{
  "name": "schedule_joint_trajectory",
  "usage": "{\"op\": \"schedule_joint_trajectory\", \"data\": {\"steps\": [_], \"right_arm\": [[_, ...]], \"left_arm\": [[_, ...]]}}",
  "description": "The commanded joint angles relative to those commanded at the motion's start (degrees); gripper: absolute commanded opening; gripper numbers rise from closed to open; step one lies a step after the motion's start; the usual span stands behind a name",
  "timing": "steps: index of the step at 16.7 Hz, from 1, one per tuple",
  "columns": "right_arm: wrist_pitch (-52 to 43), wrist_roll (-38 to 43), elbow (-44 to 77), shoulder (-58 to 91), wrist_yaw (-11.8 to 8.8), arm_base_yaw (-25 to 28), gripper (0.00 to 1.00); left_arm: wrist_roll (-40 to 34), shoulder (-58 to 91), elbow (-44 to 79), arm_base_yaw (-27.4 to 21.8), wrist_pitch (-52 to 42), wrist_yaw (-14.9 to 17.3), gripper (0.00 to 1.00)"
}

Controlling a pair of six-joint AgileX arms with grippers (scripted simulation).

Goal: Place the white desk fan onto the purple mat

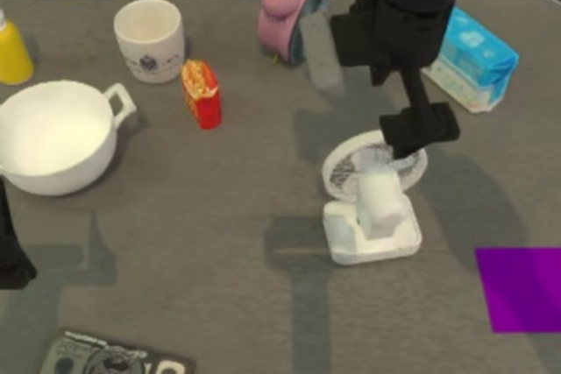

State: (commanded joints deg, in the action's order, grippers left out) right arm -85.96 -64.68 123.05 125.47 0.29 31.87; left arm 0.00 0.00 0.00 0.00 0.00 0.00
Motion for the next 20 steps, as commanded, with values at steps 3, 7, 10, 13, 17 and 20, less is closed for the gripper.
{"op": "schedule_joint_trajectory", "data": {"steps": [3,7,10,13,17,20], "right_arm": [[-1.7,-1.3,2.5,2.3,-0.1,0.7,1.0],[-1.5,-1.2,2.3,2.2,0.0,0.4,1.0],[0.8,-1.4,-0.1,1.9,-0.1,0.6,1.0],[6.4,-1.3,-6.8,1.3,-0.1,0.7,1.0],[10.6,-1.2,-11.1,1.0,-0.1,0.7,1.0],[10.6,-1.2,-11.1,1.0,-0.1,0.7,1.0]], "left_arm": [[0.0,0.0,0.0,0.0,0.0,0.0,1.0],[0.0,0.0,0.0,0.0,0.0,0.0,1.0],[0.0,0.0,0.0,0.0,0.0,0.0,1.0],[0.0,0.0,0.0,0.0,0.0,0.0,1.0],[0.0,0.0,0.0,0.0,0.0,0.0,1.0],[0.0,0.0,0.0,0.0,0.0,0.0,1.0]]}}
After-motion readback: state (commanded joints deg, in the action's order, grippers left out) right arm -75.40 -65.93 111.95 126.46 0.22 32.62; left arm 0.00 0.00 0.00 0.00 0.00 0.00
